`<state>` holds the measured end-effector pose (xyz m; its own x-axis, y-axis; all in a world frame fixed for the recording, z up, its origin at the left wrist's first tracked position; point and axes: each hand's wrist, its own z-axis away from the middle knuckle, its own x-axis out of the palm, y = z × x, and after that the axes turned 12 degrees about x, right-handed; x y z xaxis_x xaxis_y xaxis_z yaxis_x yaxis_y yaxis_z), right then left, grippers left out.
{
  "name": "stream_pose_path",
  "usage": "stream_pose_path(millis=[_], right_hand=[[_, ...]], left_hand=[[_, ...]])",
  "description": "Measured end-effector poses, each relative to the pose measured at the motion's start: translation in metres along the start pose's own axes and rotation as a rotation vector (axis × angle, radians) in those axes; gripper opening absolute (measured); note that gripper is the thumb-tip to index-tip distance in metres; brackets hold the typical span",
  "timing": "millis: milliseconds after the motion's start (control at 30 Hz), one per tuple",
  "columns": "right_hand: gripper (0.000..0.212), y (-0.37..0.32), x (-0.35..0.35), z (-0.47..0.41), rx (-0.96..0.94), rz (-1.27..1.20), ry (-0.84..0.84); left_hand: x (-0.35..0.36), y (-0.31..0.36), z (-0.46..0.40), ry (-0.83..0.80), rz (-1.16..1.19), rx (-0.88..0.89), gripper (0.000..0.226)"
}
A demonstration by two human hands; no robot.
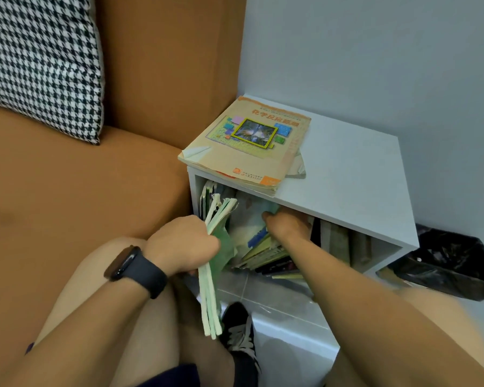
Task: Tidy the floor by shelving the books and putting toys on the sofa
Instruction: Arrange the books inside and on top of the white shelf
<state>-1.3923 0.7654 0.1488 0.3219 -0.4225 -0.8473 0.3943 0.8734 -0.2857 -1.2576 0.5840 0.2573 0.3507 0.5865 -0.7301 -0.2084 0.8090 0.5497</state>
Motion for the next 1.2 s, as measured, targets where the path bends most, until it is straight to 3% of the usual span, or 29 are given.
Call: stream_pose_path(millis=[133,333,533,667,767,933,1067,1200], right_hand=[[0.045,-0.001,0.002,0.004,-0.008,-0.014,0.005],[0.035,0.003,0.0,0.01,-0.024,0.022,-0.009],[0.033,0.012,-0.007,0.014,-0.025,-0.016,-0.051],[0.029,0.019,-0.012,0.02,-0.019,-0.163,-0.081],[0.042,0.032,-0.018,0.026,0.016,-0.292,-0.118],[0.065,0.054,-0.018,0.025,0.088,-0.333,-0.124],[0.051,0.043,-0.015,0.046,-0.062,-0.122,0.091],[0.054,0.022,-0.015,0.061,-0.119,-0.339,-0.084]], left_hand=[[0.005,0.014,-0.002,0.15,-0.155,0.056,0.033],[0.027,0.03,-0.034,0.164,-0.157,0.099,0.03],[0.068,0.051,-0.042,0.18,-0.321,0.162,0.032],[0.071,0.052,-0.061,0.217,-0.378,0.166,0.026],[0.059,0.047,-0.083,0.212,-0.39,0.17,0.031],[0.038,0.042,-0.13,0.225,-0.336,0.232,0.037],[0.047,0.041,-0.141,0.305,-0.195,0.304,0.043],[0.054,0.033,-0.155,0.29,0.002,0.373,0.038]])
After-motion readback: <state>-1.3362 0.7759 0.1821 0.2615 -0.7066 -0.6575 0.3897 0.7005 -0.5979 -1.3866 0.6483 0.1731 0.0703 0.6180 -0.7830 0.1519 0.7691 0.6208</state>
